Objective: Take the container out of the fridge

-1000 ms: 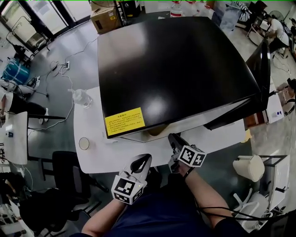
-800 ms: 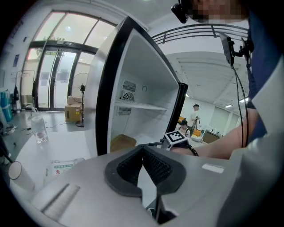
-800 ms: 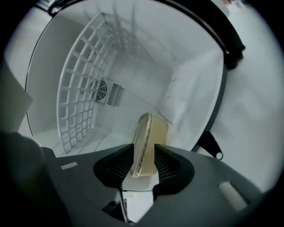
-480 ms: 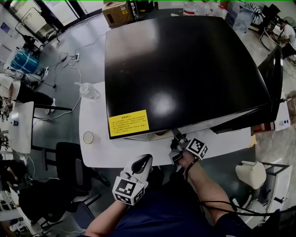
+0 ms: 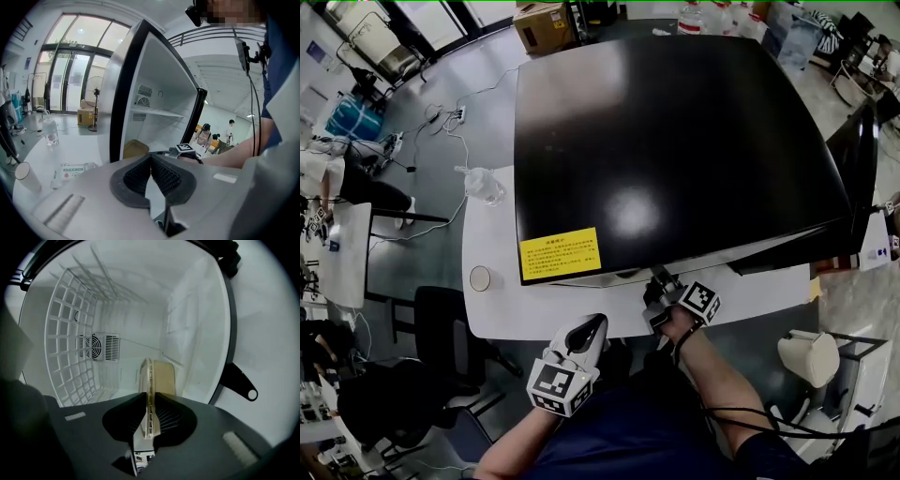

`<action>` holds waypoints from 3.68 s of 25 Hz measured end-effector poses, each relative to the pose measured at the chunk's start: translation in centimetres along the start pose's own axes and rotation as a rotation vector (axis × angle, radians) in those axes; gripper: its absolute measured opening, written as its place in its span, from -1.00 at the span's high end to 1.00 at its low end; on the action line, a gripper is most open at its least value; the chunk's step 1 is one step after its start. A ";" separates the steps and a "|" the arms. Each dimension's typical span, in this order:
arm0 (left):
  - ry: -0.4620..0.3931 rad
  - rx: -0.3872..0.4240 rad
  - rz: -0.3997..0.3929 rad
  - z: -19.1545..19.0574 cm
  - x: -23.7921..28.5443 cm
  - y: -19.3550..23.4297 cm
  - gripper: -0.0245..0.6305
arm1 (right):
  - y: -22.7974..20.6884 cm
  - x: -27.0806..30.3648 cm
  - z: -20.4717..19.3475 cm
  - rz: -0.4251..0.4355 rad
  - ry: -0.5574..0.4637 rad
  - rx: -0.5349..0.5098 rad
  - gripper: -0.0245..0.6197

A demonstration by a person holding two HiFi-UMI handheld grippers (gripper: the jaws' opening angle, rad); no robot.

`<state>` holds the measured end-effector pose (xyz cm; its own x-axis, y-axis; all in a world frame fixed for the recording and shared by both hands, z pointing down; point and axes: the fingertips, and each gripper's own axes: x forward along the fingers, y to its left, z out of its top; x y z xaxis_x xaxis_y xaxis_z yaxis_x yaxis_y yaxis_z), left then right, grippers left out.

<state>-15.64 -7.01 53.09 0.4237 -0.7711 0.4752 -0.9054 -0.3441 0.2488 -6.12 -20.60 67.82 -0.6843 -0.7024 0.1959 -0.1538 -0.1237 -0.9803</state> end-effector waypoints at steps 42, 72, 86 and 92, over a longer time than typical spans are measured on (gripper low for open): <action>0.037 0.158 -0.309 1.5 6.7 -11.8 0.92 | 1.0 -13.5 2.0 0.034 -0.111 0.019 0.74; 0.107 0.260 -0.490 -0.6 9.2 -20.0 0.92 | -4.4 -26.7 6.7 -0.055 -0.395 0.055 0.74; 0.128 0.235 -0.426 -0.7 9.7 -17.2 0.92 | -8.7 -28.1 8.8 -0.127 -0.452 0.076 0.74; 0.133 0.223 -0.405 -0.7 10.1 -16.4 0.92 | -10.9 -28.0 9.6 -0.167 -0.470 0.107 0.74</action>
<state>3.47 -8.81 54.41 0.7301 -0.4810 0.4854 -0.6446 -0.7205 0.2557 21.54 -6.34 72.79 -0.2581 -0.9034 0.3425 -0.1427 -0.3149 -0.9383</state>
